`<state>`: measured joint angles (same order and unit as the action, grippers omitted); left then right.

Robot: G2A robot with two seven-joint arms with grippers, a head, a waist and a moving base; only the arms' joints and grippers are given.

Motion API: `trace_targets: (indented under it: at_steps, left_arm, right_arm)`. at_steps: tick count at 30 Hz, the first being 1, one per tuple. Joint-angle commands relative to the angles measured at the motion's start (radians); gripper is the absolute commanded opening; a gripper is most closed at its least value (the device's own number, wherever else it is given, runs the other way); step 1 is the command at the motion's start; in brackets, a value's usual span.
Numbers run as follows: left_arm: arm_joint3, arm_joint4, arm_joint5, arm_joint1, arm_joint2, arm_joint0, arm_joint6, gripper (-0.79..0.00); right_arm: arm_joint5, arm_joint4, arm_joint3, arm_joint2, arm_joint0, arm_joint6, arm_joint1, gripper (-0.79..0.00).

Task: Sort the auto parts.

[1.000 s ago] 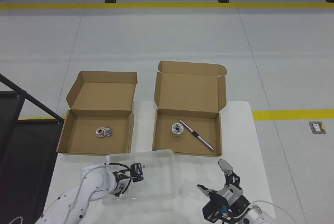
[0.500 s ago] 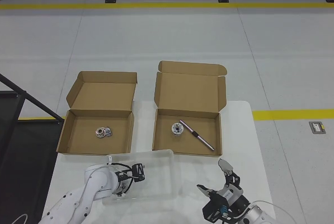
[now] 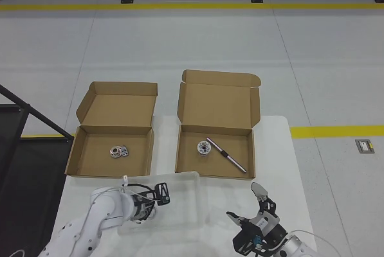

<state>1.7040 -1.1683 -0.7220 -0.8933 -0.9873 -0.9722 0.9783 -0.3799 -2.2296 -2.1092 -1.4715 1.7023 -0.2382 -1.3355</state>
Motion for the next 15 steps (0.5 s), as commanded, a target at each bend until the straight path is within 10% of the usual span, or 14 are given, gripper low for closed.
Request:
trace_targets:
  at_steps: [1, 15]
  left_arm:
    - [0.045, 0.038, 0.002, 0.013, -0.065, -0.036, -0.035, -0.785]
    - [0.029, 0.534, 0.051, 0.067, -0.462, -0.181, -0.223, -0.785]
  right_arm:
    - [0.0, 0.0, 0.0, 0.0, 0.0, 0.0, 0.0, 0.0]
    - [0.0, 0.0, 0.0, 0.0, 0.0, 0.0, 0.0, 0.0]
